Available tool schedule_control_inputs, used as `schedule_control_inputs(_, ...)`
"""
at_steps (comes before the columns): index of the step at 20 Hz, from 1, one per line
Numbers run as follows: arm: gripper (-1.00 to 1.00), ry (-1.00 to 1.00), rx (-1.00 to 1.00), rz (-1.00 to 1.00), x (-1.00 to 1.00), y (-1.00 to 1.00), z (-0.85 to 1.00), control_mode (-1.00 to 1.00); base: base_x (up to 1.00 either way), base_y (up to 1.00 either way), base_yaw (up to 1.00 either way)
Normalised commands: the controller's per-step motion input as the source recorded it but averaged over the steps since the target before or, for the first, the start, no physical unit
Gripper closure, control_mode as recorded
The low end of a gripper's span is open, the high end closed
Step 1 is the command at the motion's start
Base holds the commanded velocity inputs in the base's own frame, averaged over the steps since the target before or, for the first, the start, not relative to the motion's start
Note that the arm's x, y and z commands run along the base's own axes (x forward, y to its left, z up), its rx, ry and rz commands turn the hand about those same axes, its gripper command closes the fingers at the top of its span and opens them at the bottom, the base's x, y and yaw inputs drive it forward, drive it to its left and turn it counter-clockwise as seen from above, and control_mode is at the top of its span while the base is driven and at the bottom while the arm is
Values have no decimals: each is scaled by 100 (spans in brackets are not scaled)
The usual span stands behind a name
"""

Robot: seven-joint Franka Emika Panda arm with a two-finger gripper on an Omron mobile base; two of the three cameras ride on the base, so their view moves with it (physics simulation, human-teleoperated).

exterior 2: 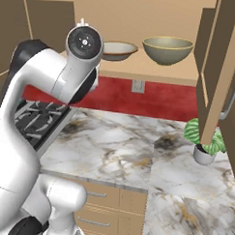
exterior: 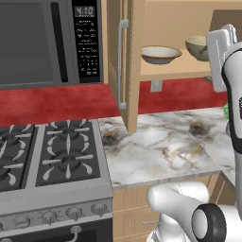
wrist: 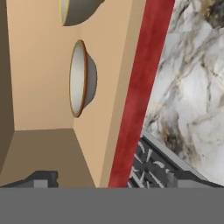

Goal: Move the bowls from the cabinet to the plates on the dining table.

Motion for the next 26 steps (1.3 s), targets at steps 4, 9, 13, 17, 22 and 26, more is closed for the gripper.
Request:
schedule_control_inputs(4,-100,0,0,0,42,-15,0,-100,0,0,0)
schedule_control_inputs(9,-100,0,0,0,28,-12,0,-100,0,0,0)
schedule_control_inputs(13,-100,0,0,0,19,-3,0,-100,0,0,0)
schedule_control_inputs(17,-100,0,0,0,6,0,0,-100,0,0,0)
schedule_control_inputs(22,-100,0,0,0,17,0,0,-100,0,0,0)
schedule_control_inputs(26,-100,0,0,0,29,0,-2,-100,0,0,0)
